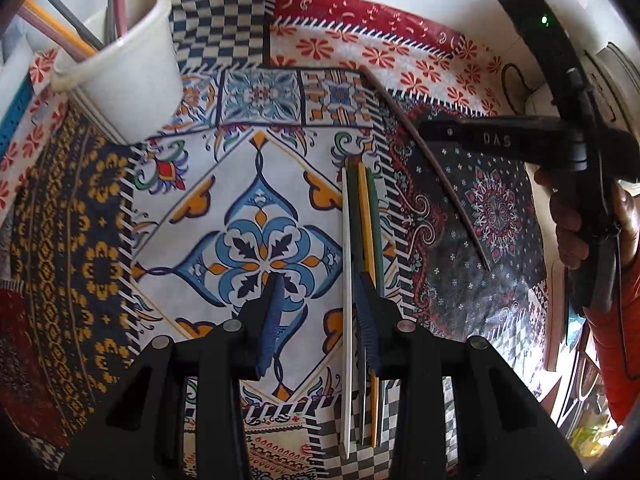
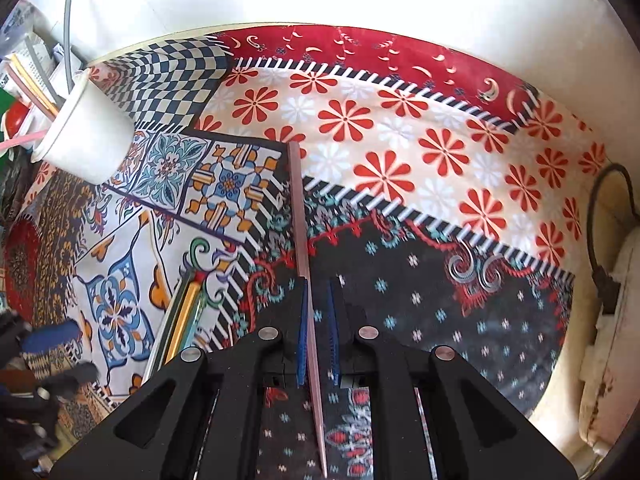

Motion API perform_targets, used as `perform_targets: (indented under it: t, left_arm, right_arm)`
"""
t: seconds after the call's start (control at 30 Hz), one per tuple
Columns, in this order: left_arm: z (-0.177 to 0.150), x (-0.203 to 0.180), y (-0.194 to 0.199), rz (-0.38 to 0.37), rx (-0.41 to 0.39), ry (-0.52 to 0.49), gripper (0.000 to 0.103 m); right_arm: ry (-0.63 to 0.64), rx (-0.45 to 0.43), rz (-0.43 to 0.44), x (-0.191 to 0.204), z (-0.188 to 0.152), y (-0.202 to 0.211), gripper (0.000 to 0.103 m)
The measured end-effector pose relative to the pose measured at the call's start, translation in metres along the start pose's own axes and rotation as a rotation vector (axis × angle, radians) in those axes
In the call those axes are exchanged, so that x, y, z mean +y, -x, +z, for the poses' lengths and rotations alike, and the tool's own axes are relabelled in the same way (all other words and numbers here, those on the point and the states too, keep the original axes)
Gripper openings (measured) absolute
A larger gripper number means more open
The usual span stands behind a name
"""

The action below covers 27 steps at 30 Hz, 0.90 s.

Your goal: Organize utensils

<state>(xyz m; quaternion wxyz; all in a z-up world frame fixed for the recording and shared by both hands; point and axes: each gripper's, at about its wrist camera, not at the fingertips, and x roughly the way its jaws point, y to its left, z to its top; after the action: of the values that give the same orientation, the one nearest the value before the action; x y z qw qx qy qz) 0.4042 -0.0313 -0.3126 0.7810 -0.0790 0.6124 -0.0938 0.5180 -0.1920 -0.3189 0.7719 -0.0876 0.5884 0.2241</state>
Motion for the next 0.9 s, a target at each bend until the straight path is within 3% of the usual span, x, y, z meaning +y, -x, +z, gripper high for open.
perform_targets:
  t: [0.3, 0.4, 0.6, 0.73, 0.9]
  left_arm:
    - [-0.005, -0.014, -0.027, 0.027, 0.067, -0.034, 0.036]
    - [-0.003, -0.017, -0.027, 0.043, 0.048, -0.052, 0.036]
    - [-0.002, -0.022, -0.03, 0.11, 0.016, -0.09, 0.023]
    - [0.006, -0.017, -0.034, 0.154, 0.013, -0.084, 0.006]
    - [0.014, 0.006, -0.032, 0.165, 0.022, -0.041, 0.006]
  right_arm:
    - [0.087, -0.028, -0.056, 0.031, 0.019, -0.025, 0.008]
    - [0.085, -0.037, -0.058, 0.035, 0.02, -0.028, 0.008]
    - [0.047, -0.023, -0.004, 0.023, 0.001, -0.014, 0.006]
    - [0.051, -0.014, 0.008, 0.021, -0.01, -0.012, 0.006]
    - [0.063, -0.007, 0.002, 0.02, -0.018, -0.012, 0.006]
